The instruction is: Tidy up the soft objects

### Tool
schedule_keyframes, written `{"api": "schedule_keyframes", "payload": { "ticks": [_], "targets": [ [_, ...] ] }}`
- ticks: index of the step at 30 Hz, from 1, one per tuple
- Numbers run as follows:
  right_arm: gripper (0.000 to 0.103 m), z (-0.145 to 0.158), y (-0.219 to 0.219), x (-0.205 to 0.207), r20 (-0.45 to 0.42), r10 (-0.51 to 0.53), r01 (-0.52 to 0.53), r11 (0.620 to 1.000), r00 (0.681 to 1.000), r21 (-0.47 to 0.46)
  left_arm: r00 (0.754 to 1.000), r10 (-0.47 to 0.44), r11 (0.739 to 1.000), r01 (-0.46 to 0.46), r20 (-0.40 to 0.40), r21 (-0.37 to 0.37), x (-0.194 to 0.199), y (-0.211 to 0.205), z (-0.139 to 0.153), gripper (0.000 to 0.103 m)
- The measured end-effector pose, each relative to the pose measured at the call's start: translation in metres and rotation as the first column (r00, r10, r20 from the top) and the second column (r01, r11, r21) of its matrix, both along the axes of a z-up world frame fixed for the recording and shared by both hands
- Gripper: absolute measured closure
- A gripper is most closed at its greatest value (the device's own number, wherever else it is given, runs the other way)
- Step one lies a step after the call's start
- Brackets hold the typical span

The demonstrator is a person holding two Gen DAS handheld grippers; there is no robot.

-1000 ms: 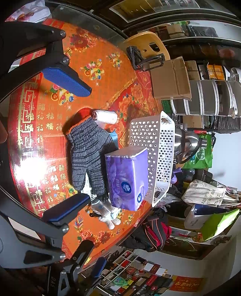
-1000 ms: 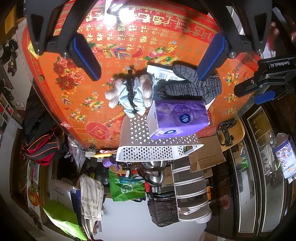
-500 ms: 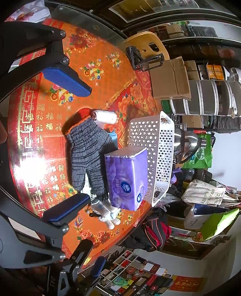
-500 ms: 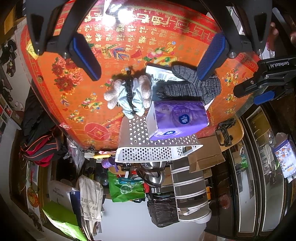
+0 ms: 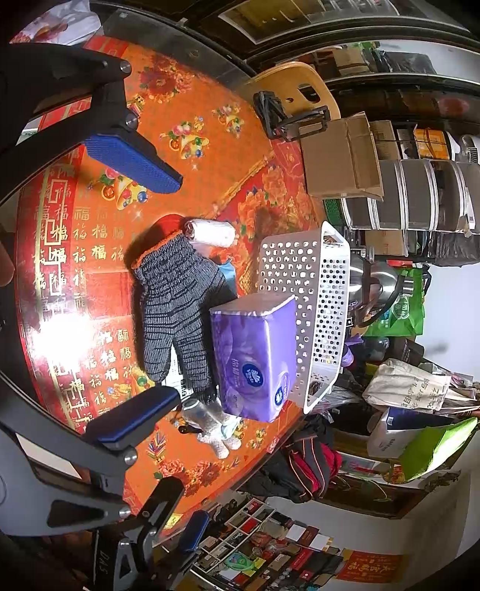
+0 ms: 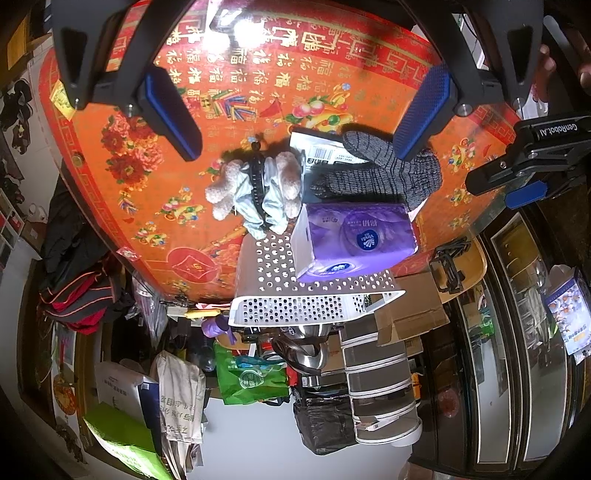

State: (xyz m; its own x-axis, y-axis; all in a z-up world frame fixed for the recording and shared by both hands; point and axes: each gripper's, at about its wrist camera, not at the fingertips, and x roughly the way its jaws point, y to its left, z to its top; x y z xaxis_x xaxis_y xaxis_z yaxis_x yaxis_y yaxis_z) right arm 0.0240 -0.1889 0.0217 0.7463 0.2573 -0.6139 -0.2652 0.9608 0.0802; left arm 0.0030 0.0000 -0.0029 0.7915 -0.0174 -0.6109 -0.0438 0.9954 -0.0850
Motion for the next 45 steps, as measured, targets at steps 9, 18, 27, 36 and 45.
{"api": "schedule_keyframes", "payload": {
  "ticks": [9, 18, 27, 36, 45],
  "targets": [
    [0.0, 0.0, 0.0, 0.0, -0.002, -0.001, 0.001, 1.0, 1.0, 0.001, 1.0, -0.003, 1.0, 0.003, -0.001, -0.001, 0.001, 0.001, 0.0, 0.0],
    [0.0, -0.002, 0.001, 0.001, -0.01, -0.003, 0.003, 1.0, 1.0, 0.001, 1.0, -0.004, 1.0, 0.004, -0.006, -0.002, 0.002, 0.0, -0.002, 0.0],
    [0.0, 0.0, -0.001, 0.004, 0.027, 0.004, -0.005, 1.0, 1.0, 0.016, 0.999, -0.028, 0.999, 0.029, 0.038, -0.013, 0.009, 0.002, -0.003, 0.0],
    [0.0, -0.002, 0.011, 0.054, 0.124, 0.064, -0.059, 0.997, 0.99, -0.044, 0.999, -0.04, 0.998, 0.042, 0.031, -0.049, 0.063, 0.025, -0.009, 0.0],
    [0.009, -0.017, 0.023, 0.097, 0.063, 0.156, -0.153, 0.987, 0.986, -0.051, 0.986, -0.163, 0.984, 0.165, 0.039, -0.063, 0.095, 0.02, -0.021, 0.017]
  ]
}}
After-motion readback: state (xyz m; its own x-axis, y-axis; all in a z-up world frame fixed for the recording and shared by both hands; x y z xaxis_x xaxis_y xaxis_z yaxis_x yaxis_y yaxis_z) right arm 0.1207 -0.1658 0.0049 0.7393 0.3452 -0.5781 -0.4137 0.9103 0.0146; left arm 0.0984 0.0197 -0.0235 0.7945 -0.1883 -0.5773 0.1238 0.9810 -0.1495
